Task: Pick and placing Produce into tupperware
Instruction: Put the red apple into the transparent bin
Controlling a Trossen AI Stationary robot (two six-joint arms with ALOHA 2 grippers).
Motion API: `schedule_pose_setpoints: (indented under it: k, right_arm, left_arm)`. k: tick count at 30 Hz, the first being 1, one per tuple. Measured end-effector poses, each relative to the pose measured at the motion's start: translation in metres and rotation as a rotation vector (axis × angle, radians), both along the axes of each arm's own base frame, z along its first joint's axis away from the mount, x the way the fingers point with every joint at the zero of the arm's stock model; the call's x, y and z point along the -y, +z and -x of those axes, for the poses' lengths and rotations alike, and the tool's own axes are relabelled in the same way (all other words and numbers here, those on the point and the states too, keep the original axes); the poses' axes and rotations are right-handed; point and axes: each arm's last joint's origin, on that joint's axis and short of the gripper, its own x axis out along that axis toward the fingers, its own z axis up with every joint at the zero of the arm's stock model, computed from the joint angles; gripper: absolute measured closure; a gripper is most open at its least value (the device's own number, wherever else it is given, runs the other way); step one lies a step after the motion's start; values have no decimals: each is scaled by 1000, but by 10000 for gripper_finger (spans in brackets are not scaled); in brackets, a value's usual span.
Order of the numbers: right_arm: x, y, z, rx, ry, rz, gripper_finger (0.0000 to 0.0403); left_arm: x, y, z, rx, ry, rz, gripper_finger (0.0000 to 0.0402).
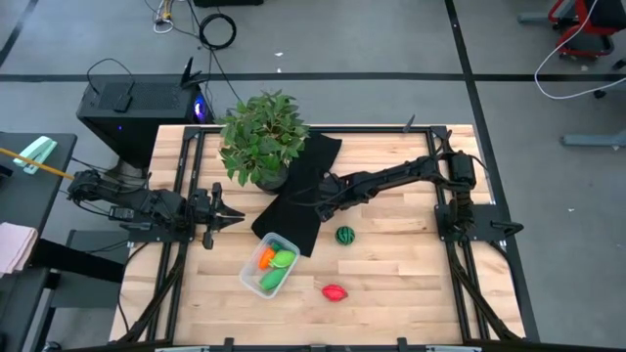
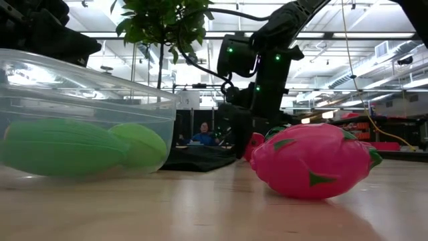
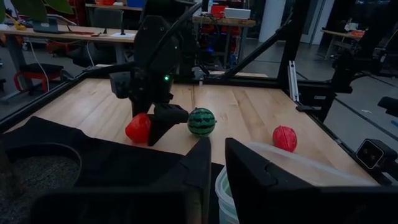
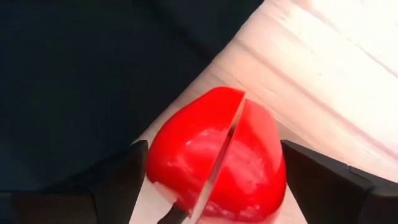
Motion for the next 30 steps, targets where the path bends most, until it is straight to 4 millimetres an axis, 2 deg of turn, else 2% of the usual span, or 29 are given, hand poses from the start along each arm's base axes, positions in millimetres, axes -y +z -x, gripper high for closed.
schedule_pose_setpoints:
  k: [15,30]
  right_arm:
    - [2,0,0,-1,-7,0,122]
    - [2,0,0,-2,3,1,132]
  left_arm:
    - [0,0,0,0,0,0,349]
    - [0,0,0,0,0,0,353]
